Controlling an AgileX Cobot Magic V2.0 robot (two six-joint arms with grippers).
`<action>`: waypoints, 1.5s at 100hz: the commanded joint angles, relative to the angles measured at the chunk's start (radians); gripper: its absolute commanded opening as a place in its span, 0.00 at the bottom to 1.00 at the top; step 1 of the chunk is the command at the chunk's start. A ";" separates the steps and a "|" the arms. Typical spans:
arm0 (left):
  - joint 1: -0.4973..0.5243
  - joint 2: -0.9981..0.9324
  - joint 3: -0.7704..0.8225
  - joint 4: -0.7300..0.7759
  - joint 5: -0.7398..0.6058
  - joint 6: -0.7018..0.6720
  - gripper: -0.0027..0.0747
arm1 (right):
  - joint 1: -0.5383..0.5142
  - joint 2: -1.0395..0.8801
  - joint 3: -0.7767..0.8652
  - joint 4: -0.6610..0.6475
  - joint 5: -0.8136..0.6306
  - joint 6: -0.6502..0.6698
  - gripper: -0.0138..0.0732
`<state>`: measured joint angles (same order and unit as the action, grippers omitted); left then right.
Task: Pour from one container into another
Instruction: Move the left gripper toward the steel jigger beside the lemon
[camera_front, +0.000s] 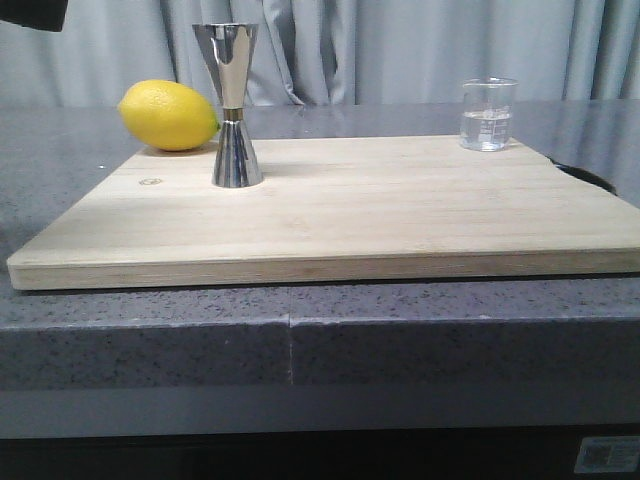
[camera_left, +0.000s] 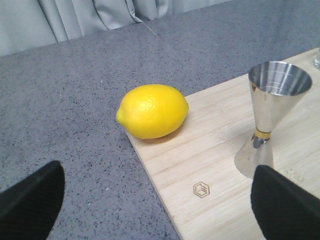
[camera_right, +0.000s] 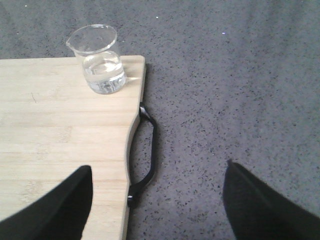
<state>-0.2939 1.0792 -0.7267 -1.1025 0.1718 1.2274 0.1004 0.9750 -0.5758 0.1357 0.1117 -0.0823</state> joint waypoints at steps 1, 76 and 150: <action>-0.007 0.021 -0.064 -0.039 -0.033 0.034 0.94 | 0.001 -0.007 -0.046 0.003 -0.063 -0.006 0.73; 0.181 0.362 -0.208 -0.635 0.766 0.704 0.94 | 0.001 -0.007 -0.067 0.003 -0.031 -0.006 0.73; 0.228 0.629 -0.322 -0.533 1.072 0.801 0.94 | 0.001 -0.007 -0.067 0.003 -0.029 -0.006 0.73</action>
<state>-0.0675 1.7198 -0.9968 -1.5767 1.1452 2.0237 0.1025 0.9765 -0.6075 0.1395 0.1490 -0.0823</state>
